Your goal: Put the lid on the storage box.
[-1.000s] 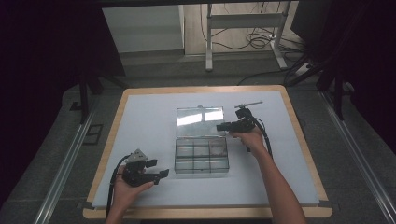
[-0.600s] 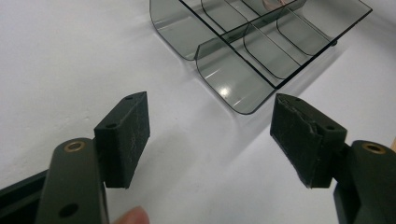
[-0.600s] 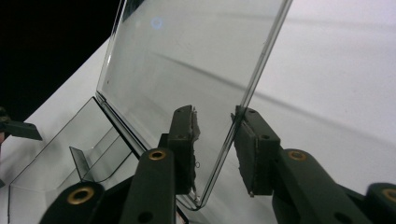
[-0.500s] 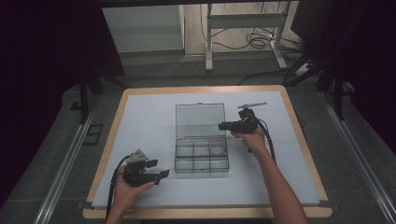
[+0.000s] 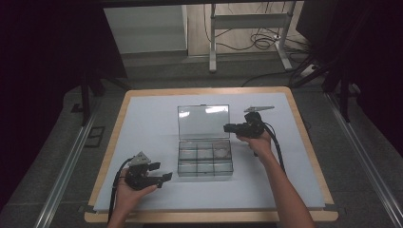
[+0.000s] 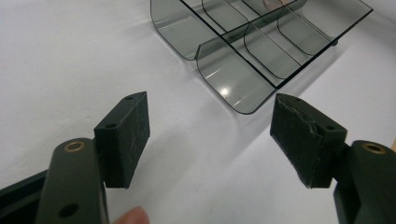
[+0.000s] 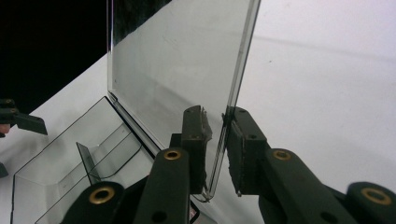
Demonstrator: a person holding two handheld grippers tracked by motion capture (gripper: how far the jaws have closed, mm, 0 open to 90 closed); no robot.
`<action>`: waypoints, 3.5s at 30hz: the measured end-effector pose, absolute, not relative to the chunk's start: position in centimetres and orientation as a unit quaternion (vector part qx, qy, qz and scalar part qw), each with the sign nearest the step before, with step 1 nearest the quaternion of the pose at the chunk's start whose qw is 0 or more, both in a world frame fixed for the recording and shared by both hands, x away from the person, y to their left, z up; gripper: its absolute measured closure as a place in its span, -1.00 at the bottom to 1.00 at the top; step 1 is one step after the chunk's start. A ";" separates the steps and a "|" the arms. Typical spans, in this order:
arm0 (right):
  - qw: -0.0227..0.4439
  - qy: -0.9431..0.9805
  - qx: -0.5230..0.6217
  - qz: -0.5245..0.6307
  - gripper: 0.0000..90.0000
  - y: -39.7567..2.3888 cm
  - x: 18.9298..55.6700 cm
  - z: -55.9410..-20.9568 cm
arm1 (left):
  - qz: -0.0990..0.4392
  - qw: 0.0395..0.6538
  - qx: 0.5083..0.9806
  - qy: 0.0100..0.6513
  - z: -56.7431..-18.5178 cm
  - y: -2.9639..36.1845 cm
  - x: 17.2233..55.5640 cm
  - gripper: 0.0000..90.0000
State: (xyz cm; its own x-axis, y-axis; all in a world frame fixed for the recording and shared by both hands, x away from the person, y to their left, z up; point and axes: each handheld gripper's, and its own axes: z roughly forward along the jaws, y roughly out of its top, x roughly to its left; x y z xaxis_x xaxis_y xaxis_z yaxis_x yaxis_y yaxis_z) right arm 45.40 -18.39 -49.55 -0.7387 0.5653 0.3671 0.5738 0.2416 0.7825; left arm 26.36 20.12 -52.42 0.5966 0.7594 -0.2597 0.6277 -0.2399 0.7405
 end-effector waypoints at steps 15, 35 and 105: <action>-0.030 -0.792 -0.335 -0.510 0.75 -18.5 44.5 -49.4 | 0.080 0.430 0.782 0.443 -52.3 20.3 26.3 -0.37; -0.079 -0.801 -0.305 -0.509 0.75 -18.3 43.4 -49.2 | 0.080 0.431 0.782 0.443 -52.3 20.3 26.3 -0.38; -0.204 -0.803 -0.234 -0.508 0.75 -18.1 39.7 -49.5 | 0.081 0.425 0.787 0.440 -52.6 19.8 26.4 -0.38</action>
State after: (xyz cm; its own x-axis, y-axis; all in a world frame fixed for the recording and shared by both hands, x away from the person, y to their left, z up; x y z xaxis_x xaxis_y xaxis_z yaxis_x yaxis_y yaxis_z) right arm 39.70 -18.11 -49.50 -0.8070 0.5835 -0.0906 0.1679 0.3739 0.9121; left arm 26.37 19.77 -52.63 0.6000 0.7609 -0.2470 0.6233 -0.2511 0.7406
